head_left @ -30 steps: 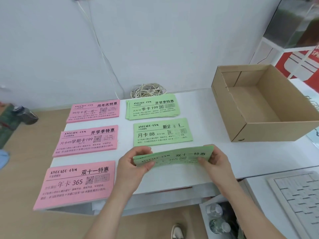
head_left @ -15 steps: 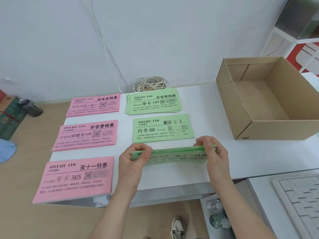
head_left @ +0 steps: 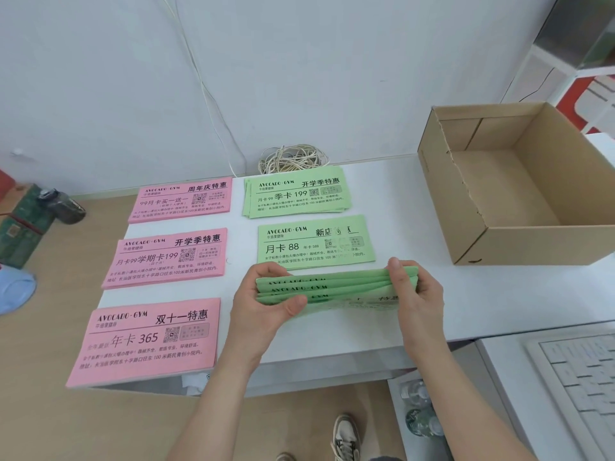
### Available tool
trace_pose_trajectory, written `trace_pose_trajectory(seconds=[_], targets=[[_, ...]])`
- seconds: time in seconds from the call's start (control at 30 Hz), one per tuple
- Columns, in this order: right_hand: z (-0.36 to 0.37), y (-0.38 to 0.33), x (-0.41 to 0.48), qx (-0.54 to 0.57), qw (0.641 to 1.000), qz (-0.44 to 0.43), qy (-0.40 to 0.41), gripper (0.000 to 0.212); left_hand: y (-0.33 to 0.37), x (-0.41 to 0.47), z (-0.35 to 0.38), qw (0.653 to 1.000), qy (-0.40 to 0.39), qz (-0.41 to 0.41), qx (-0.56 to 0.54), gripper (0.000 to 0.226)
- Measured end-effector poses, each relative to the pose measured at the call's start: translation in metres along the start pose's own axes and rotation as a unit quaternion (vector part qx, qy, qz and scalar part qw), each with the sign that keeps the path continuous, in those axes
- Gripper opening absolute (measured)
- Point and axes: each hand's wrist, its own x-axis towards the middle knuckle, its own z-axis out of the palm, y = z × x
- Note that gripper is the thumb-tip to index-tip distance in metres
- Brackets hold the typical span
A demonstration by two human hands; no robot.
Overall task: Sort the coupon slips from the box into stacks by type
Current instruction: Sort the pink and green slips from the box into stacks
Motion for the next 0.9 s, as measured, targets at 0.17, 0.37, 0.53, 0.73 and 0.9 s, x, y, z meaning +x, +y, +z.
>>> trace_pose_trajectory(seconds=[0.17, 0.37, 0.53, 0.73, 0.9], targets=[[0.005, 0.004, 0.003, -0.004, 0.999, 0.001, 0.040, 0.041, 0.000, -0.005, -0.014, 0.995, -0.076, -0.043, -0.050, 0.093], [0.015, 0.003, 0.004, -0.010, 0.996, 0.008, 0.085, 0.055, -0.009, -0.009, -0.015, 0.997, -0.042, -0.053, 0.026, 0.068], [0.007, 0.000, 0.003, -0.020, 1.000, -0.020, 0.012, 0.063, -0.014, -0.007, -0.007, 0.998, 0.013, -0.035, 0.058, 0.029], [-0.013, 0.010, 0.000, -0.048, 0.995, -0.036, -0.083, 0.080, -0.013, -0.004, -0.005, 0.998, 0.006, -0.027, 0.054, 0.031], [-0.013, 0.019, -0.011, -0.067, 0.993, -0.023, -0.093, 0.046, -0.020, -0.005, -0.003, 0.998, 0.006, -0.038, 0.048, 0.032]])
